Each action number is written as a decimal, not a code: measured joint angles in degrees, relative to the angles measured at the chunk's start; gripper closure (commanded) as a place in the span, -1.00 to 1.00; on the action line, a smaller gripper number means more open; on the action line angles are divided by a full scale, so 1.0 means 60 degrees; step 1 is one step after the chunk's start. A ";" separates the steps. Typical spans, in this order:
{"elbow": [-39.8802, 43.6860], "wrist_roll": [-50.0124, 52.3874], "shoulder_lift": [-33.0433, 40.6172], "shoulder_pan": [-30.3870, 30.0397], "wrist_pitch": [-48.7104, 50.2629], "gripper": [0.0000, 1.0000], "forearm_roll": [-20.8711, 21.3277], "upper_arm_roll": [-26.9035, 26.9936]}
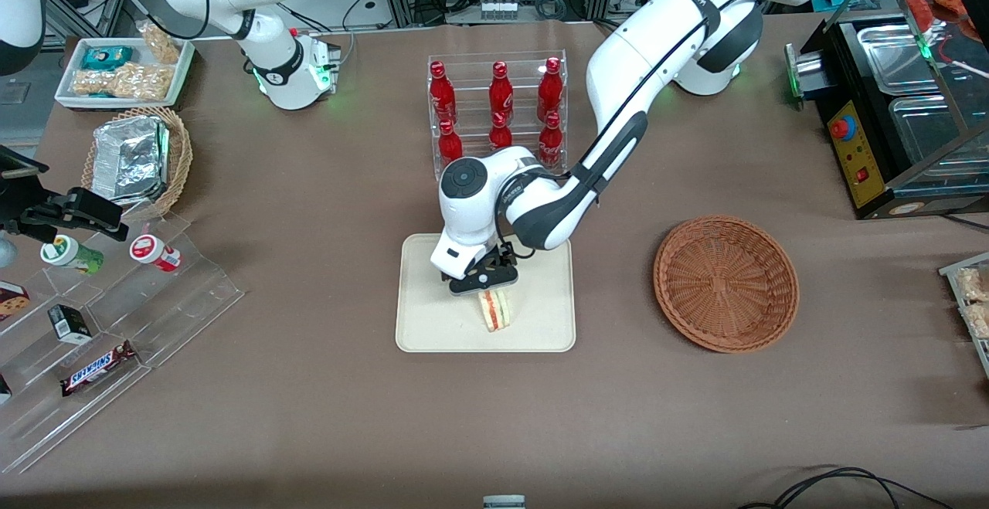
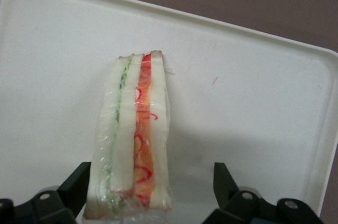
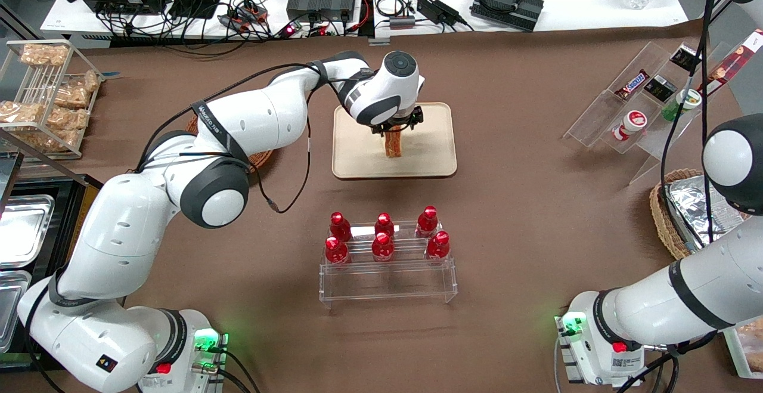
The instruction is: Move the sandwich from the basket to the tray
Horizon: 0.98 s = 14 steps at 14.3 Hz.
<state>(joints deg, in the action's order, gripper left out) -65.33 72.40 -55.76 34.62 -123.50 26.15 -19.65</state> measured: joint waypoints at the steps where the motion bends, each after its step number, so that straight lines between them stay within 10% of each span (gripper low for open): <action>1: 0.0063 0.0076 0.0003 0.0000 0.0002 -1.00 0.0001 0.0000; 6: 0.0696 -0.0076 0.1001 -0.0350 0.2194 -1.00 -0.0040 0.0033; 14: 0.0687 -0.4164 0.4528 -0.3608 0.6432 -1.00 -0.2881 0.0055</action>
<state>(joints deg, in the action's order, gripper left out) -61.20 47.42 -28.59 12.98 -84.91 8.87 -19.32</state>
